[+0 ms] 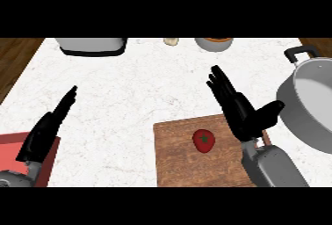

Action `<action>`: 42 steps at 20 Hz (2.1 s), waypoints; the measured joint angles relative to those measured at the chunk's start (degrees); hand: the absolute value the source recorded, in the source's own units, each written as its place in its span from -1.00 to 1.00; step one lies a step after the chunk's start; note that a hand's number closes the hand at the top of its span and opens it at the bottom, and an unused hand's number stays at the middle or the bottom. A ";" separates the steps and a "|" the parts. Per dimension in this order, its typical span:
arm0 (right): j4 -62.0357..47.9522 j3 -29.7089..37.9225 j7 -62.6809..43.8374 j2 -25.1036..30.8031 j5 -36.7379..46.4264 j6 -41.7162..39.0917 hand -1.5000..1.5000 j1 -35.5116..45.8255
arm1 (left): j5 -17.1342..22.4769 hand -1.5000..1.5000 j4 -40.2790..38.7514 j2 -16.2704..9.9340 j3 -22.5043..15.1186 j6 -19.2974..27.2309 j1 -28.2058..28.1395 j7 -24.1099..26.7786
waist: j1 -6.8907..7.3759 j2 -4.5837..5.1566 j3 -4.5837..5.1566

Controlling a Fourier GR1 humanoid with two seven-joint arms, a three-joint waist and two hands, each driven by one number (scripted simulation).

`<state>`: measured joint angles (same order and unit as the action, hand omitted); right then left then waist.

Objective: Pick the tomato from the cutting board and place it in the pot

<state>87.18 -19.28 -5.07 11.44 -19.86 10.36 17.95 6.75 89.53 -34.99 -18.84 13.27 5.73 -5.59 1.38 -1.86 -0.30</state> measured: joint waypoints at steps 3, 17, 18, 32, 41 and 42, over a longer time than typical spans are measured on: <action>-3.20 1.19 3.60 1.58 -1.44 -7.16 1.00 3.78 | 1.48 0.00 1.94 1.41 2.34 1.41 0.56 -0.23 | 0.44 1.18 0.09; -24.51 -0.22 43.36 12.47 10.74 -33.82 -1.00 17.07 | 10.51 0.00 2.85 10.01 9.82 5.70 7.17 -2.02 | 2.67 3.38 0.08; -26.66 -0.23 45.32 12.75 11.59 -34.67 -1.00 18.53 | 10.52 0.00 2.87 10.18 10.02 6.00 7.37 -2.42 | 2.51 3.27 0.09; -25.85 -17.75 43.88 20.65 31.12 -38.45 -1.00 31.13 | 11.16 0.00 2.64 10.18 12.70 5.55 6.56 -3.73 | 0.26 2.03 0.32; -19.94 -25.14 40.33 20.52 40.63 -39.76 -1.00 29.50 | 9.90 0.00 1.74 11.43 14.20 5.33 6.17 -3.60 | -1.01 1.85 0.32; -19.94 -25.10 40.24 20.49 41.13 -40.14 -1.00 29.36 | 9.77 0.00 3.12 11.38 14.27 5.52 5.46 -4.46 | -0.94 1.83 0.31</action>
<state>67.24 -44.38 35.17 31.93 21.28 -29.78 47.31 16.52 92.65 -23.61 -4.58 18.79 11.19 -10.06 0.44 -0.03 0.01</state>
